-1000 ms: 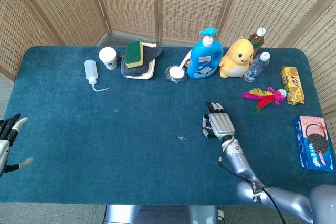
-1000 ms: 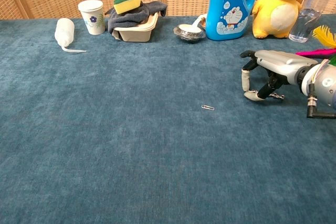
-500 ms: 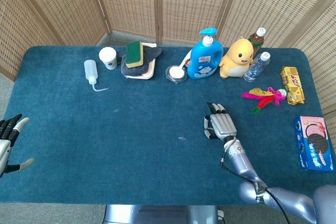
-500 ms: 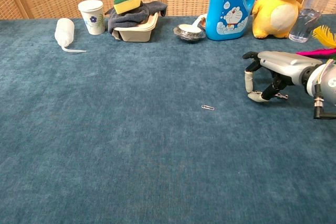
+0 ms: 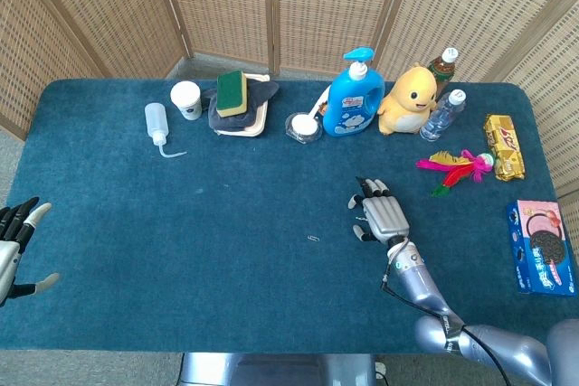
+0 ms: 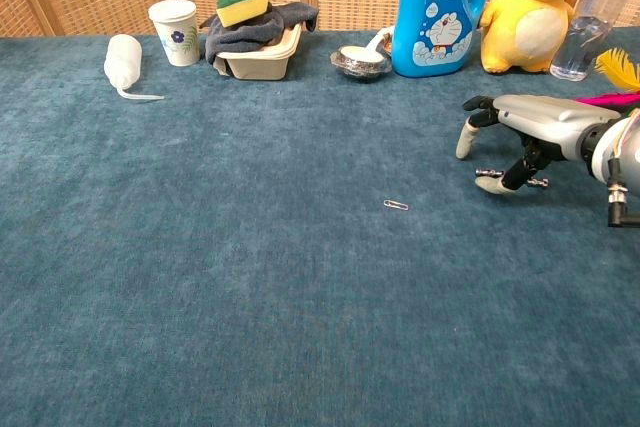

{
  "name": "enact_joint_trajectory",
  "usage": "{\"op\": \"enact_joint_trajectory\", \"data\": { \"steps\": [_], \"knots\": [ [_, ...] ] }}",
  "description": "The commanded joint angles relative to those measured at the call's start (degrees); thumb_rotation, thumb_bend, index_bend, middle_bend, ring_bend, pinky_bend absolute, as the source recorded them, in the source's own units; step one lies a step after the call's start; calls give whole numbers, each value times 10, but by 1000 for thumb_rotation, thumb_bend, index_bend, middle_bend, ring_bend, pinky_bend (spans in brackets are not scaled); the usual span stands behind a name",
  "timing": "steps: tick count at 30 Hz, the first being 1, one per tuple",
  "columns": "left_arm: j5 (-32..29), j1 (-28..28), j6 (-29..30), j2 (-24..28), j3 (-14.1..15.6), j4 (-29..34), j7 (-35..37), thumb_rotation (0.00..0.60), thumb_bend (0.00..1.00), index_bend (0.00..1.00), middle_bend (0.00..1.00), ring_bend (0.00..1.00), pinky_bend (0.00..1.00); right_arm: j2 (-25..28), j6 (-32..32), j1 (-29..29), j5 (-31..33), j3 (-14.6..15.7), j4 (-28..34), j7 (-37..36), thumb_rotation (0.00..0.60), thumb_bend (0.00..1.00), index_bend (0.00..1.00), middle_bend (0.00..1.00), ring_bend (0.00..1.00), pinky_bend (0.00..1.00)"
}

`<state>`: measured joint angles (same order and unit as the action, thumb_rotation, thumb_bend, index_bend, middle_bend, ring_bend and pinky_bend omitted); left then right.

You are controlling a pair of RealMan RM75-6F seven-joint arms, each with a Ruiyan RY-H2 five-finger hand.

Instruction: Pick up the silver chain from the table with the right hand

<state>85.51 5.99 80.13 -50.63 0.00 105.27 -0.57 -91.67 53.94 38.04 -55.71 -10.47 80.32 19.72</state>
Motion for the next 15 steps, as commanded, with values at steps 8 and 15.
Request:
{"op": "enact_joint_trajectory", "data": {
  "steps": [8, 15],
  "knots": [
    [1, 0, 1, 1, 0, 1, 2, 600, 222, 0, 0, 0, 0, -3, 0, 1, 6, 4, -7, 8, 600, 386, 392, 0, 0, 0],
    [2, 0, -1, 1, 1, 0, 4, 600, 221, 0, 0, 0, 0, -5, 4, -1, -4, 5, -14, -3, 600, 387, 408, 0, 0, 0]
  ]
}}
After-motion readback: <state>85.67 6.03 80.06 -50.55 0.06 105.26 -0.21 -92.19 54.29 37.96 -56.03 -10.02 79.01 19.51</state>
